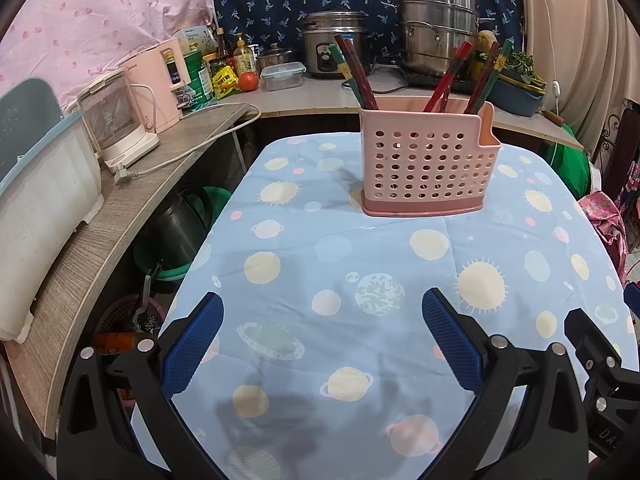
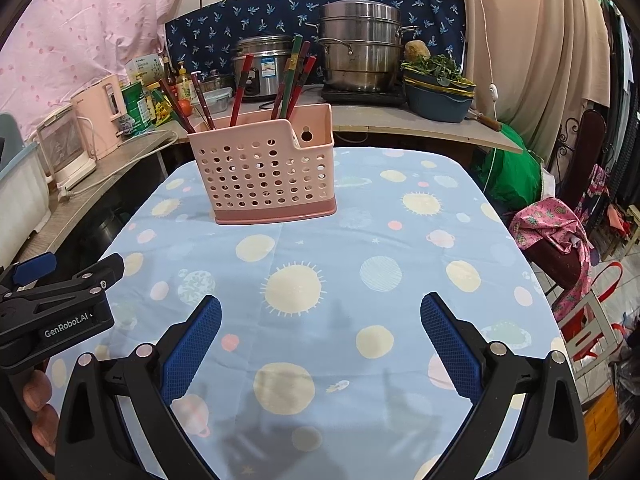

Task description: Organize utensils

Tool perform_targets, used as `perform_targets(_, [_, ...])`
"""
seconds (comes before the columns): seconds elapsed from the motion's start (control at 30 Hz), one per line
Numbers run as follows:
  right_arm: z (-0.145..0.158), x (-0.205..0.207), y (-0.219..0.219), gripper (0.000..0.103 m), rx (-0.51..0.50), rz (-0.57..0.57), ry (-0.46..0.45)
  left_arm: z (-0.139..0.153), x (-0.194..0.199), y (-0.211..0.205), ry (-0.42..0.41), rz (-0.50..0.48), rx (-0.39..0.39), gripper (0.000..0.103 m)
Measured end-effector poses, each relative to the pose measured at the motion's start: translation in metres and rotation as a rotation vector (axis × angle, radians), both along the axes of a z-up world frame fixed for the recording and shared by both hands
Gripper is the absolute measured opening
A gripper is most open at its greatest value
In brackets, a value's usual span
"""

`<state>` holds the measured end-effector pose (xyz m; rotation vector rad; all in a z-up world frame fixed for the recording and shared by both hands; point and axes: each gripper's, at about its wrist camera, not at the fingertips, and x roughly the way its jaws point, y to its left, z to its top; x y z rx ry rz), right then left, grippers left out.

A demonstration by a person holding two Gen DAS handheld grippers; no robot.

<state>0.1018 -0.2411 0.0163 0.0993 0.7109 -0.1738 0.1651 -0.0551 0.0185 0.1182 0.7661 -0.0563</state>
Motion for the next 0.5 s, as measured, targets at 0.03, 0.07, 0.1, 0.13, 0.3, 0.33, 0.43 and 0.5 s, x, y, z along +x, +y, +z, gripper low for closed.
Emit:
perform_targets(0.03, [-0.0004,0.0004,0.0001,0.096,-0.001,0.000,0.001,-0.0002,0.0001,0.0000,0.001,0.000,0.000,0.095])
perform_targets(0.07, [-0.0004,0.0004,0.0001,0.096,-0.001,0.000,0.001,-0.0001,0.0003,0.0002,0.003,0.000,0.000,0.095])
perform_targets(0.1, [-0.0007,0.0005,-0.0003,0.096,-0.002,-0.001,0.002,-0.0002,0.0004,0.0004,0.004,0.001,-0.001,0.095])
perform_targets(0.13, [-0.0015,0.0004,0.0001,0.096,-0.002,-0.001,0.003,-0.0002,0.0006,0.0004,0.004,0.001,-0.001,0.095])
perform_targets(0.3, [-0.0023,0.0006,-0.0011,0.096,-0.003,-0.003,0.002,-0.0001,0.0010,0.0008,0.004,0.001,-0.002,0.095])
perform_targets(0.33, [-0.0027,0.0007,-0.0003,0.096,-0.003,-0.004,0.002,-0.0001,0.0010,0.0007,0.003,0.001,-0.001,0.095])
perform_targets(0.43, [-0.0031,0.0008,-0.0020,0.096,-0.007,-0.008,0.002,-0.0002,0.0016,0.0011,0.003,0.000,-0.001,0.095])
perform_targets(0.5, [-0.0027,0.0008,-0.0030,0.096,-0.007,-0.011,0.002,-0.0001,0.0023,0.0013,0.001,-0.001,0.000,0.095])
